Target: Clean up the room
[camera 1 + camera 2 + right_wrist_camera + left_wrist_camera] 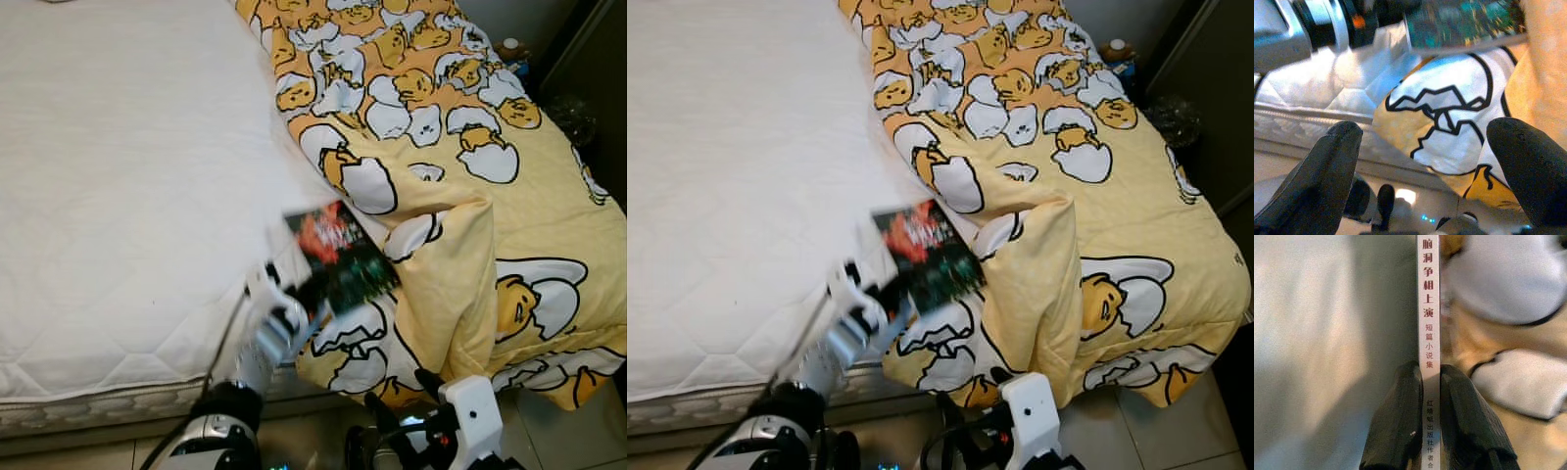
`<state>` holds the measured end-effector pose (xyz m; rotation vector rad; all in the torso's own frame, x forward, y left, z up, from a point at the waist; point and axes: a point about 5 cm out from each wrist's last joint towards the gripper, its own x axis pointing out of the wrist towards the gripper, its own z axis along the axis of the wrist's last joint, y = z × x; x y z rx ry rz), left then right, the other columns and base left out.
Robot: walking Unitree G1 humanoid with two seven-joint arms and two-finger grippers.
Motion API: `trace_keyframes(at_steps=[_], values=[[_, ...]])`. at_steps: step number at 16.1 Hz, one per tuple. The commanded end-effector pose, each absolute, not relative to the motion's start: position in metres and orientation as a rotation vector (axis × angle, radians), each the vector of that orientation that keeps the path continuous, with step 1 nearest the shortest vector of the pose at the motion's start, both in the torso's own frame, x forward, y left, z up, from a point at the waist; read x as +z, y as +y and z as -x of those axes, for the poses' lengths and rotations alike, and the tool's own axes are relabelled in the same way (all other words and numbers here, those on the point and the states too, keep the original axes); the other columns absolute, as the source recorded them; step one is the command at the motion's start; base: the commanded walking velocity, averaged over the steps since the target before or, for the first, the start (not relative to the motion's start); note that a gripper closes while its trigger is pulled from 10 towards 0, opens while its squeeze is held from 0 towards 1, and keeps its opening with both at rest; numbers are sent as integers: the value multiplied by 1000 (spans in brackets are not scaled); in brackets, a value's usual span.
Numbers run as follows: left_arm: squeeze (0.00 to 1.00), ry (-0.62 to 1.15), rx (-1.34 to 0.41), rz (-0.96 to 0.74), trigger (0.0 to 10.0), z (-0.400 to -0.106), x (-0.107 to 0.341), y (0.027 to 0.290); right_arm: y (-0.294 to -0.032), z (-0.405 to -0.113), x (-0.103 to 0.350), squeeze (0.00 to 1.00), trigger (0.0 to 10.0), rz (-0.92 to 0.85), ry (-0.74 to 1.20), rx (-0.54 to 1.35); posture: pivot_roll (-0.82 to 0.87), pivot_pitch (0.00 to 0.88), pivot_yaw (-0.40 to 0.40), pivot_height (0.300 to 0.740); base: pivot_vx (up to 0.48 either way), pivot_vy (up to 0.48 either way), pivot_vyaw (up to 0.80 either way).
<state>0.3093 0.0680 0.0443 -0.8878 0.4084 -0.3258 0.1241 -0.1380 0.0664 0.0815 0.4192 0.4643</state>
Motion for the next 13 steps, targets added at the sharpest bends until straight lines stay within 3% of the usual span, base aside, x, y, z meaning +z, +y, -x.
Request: trace_keyframes(at_steps=[1,3,4,6,7,10,13], values=[[0,315,-456,824,0,-319,76,50,-142,-125,63,0,10000,-69,426,432,-237,133,-39,714,0,0,0],[0,278,-467,760,0,-323,84,64,-145,-132,61,0,10000,-67,413,408,-216,114,-35,714,0,0,0],[0,227,-441,638,0,-326,93,93,-148,-146,62,0,10000,-61,375,368,-180,81,-32,714,0,0,0],[0,193,-400,520,0,-329,101,116,-150,-166,66,0,10000,-50,309,318,-144,41,-30,714,0,0,0],[0,130,-388,367,0,-331,112,129,-153,-181,76,0,10000,-38,235,259,-126,12,-32,714,0,0,0],[0,-39,-314,113,0,-326,147,154,-161,-212,108,0,10000,-13,47,147,-77,0,-32,714,0,0,0],[0,-59,-183,50,0,-316,148,169,-161,-225,114,0,10000,-12,1,150,-37,0,-46,714,0,0,0]])
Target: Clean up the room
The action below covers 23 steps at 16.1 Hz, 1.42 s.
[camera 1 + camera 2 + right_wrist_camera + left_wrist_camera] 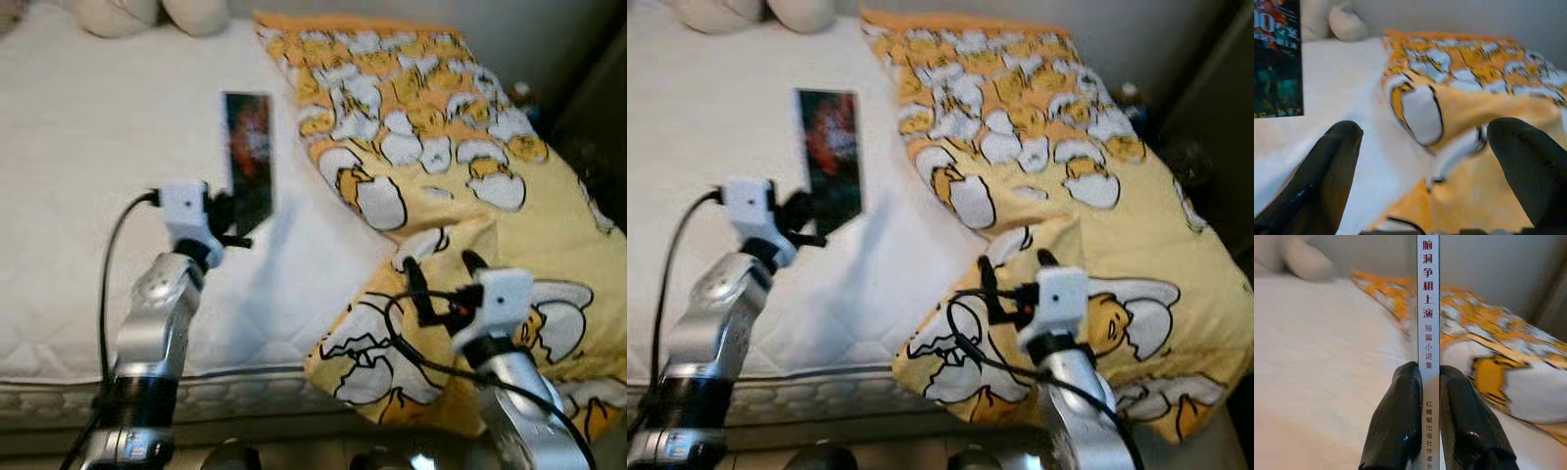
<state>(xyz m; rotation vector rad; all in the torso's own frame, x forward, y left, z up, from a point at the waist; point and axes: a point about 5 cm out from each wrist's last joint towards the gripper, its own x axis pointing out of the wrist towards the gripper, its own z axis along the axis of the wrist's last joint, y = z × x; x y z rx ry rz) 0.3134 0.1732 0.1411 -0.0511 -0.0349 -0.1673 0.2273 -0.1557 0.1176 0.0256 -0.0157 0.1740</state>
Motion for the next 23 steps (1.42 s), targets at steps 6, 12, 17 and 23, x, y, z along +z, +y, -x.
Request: trace_keyframes(at_steps=[6,12,17,23], values=[[0,23,-65,-53,10000,-289,123,163,-169,-241,99,0,10000,-59,33,117,-1,0,-77,714,0,0,246],[0,-34,-225,-83,10000,-310,137,133,-171,-253,93,0,10000,-30,14,62,-32,0,-44,714,0,80,328],[0,12,-305,-98,10000,-320,129,126,-163,-252,93,0,10000,-22,-9,58,-56,0,-29,714,0,480,0],[0,31,-282,-77,10000,-317,121,118,-165,-253,91,0,10000,-10,-8,59,-58,0,-34,714,0,480,0]])
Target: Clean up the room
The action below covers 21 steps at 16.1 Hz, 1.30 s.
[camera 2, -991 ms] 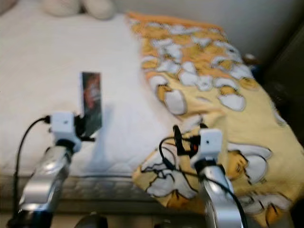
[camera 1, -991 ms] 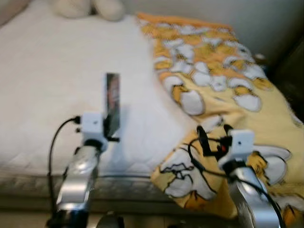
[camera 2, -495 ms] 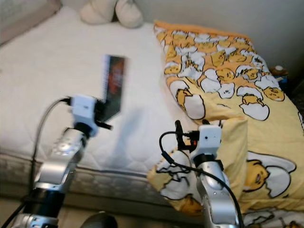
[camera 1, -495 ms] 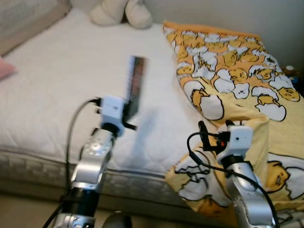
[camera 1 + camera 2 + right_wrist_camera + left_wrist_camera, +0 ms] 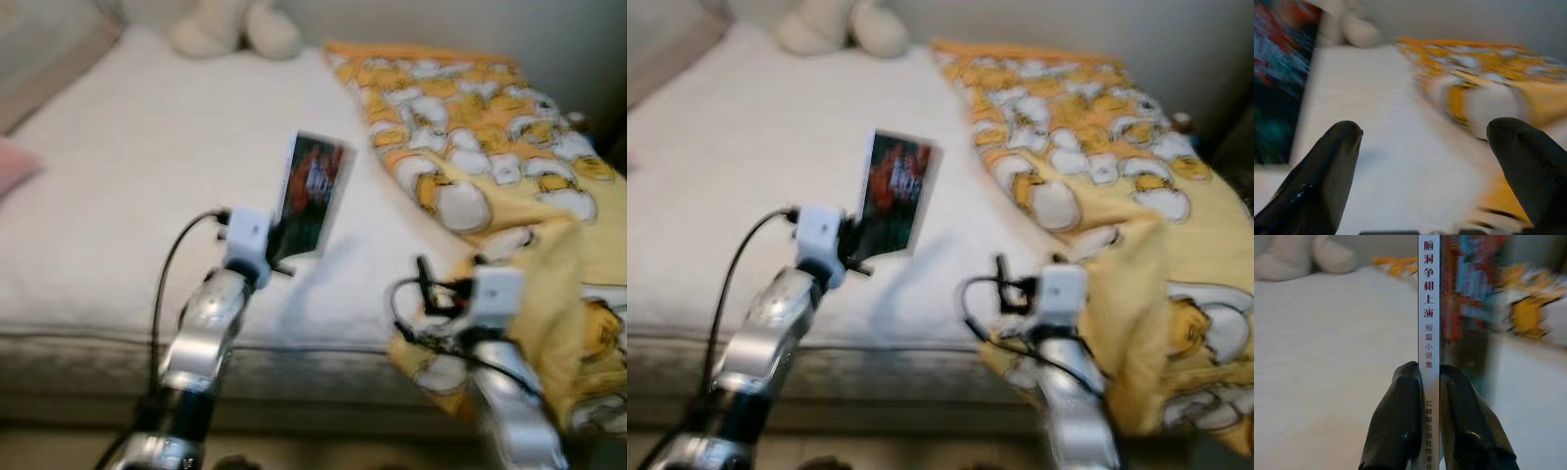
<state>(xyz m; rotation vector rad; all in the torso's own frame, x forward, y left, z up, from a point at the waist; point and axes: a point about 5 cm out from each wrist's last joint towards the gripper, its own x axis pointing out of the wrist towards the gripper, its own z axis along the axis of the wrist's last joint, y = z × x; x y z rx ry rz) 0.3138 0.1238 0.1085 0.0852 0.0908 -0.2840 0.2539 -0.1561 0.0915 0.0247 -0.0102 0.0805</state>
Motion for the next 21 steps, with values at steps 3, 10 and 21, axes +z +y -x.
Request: trace_keyframes(at_steps=[3,10,21], values=[[0,42,-261,-71,10000,-318,119,114,-165,-258,92,0,10000,-8,-12,68,-46,0,-44,714,0,480,0],[0,50,-201,-76,10000,-324,119,121,-163,-264,94,0,10000,-9,-20,95,-35,0,-53,714,0,480,0],[0,14,-167,-33,10000,-321,116,136,-177,-250,98,0,10000,-21,-67,6,-54,0,-32,714,0,305,0]])
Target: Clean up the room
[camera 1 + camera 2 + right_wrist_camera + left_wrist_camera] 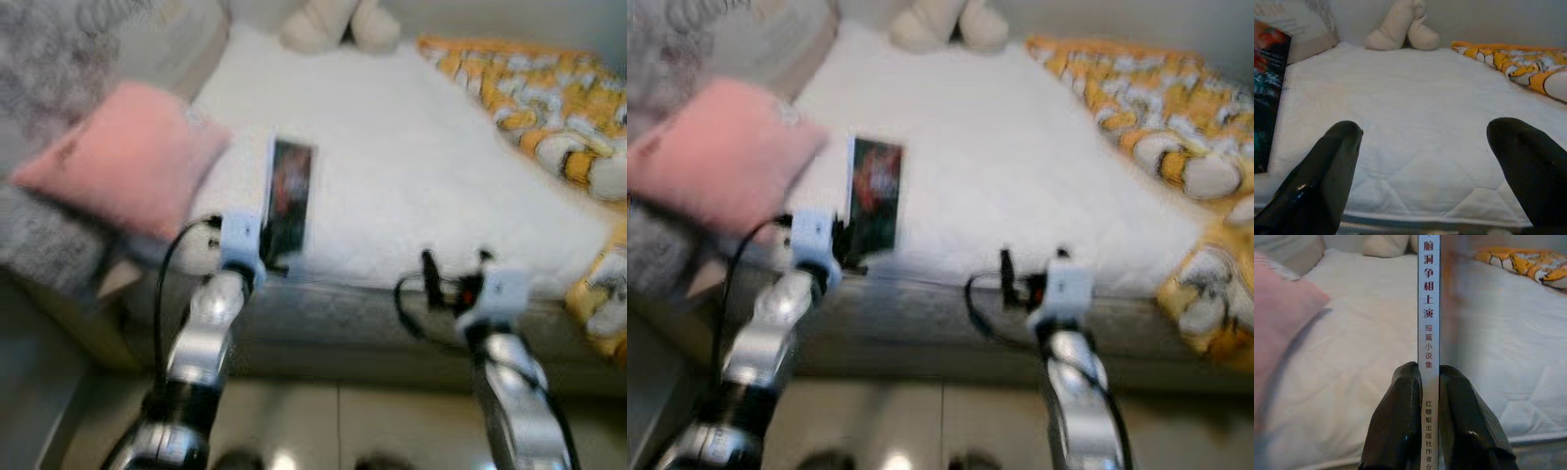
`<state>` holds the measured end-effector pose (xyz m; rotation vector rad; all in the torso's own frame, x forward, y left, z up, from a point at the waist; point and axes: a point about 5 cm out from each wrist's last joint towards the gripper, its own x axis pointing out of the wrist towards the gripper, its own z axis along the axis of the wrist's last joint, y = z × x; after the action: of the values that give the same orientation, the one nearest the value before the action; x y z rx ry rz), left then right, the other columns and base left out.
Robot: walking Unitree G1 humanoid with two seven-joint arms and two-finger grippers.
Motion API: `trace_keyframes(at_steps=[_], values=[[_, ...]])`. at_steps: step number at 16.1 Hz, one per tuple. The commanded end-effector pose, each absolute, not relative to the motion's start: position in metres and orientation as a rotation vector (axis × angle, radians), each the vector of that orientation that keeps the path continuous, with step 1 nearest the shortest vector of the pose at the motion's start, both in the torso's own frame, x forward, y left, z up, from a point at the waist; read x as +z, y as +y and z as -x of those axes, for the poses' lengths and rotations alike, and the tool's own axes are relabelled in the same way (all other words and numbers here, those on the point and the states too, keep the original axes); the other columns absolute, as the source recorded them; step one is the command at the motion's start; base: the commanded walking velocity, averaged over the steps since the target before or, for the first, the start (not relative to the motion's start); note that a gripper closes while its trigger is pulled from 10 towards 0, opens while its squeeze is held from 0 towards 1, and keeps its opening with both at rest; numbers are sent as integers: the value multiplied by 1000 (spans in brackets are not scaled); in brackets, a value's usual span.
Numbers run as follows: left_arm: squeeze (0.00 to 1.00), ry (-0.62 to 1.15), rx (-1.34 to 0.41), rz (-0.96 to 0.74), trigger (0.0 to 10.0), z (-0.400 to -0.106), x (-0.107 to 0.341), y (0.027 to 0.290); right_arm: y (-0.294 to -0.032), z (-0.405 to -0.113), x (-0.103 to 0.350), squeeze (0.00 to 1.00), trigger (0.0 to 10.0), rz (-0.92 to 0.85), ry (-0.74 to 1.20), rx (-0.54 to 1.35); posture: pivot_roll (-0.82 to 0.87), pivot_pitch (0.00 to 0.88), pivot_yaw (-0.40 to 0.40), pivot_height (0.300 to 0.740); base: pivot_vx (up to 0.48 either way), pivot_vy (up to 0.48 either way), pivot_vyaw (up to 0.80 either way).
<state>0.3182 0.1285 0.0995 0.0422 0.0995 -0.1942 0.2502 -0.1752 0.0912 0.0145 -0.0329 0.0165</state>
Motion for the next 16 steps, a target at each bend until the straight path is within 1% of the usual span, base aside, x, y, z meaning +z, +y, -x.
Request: trace_keyframes(at_steps=[1,2,4,5,7,16], values=[[0,2,-153,-42,10000,-317,116,143,-182,-244,95,0,10000,-24,-60,-15,-54,0,-30,714,0,0,0],[0,-1,-154,-51,10000,-316,116,144,-184,-242,93,0,10000,-22,-52,-21,-53,0,-27,714,0,0,0],[0,-17,-180,-56,10000,-316,120,139,-184,-242,92,0,10000,-20,-49,-21,-51,0,-26,714,0,0,0],[0,-33,-203,-64,10000,-317,123,134,-183,-242,93,0,10000,-19,-49,-20,-51,0,-26,714,296,0,0],[0,-40,-224,-71,10000,-320,125,129,-180,-247,94,0,10000,-16,-56,-6,-49,0,-26,714,480,0,0],[0,-33,-256,-75,10000,-320,124,124,-176,-250,94,0,10000,-6,-52,18,-50,0,-24,714,480,0,0]])
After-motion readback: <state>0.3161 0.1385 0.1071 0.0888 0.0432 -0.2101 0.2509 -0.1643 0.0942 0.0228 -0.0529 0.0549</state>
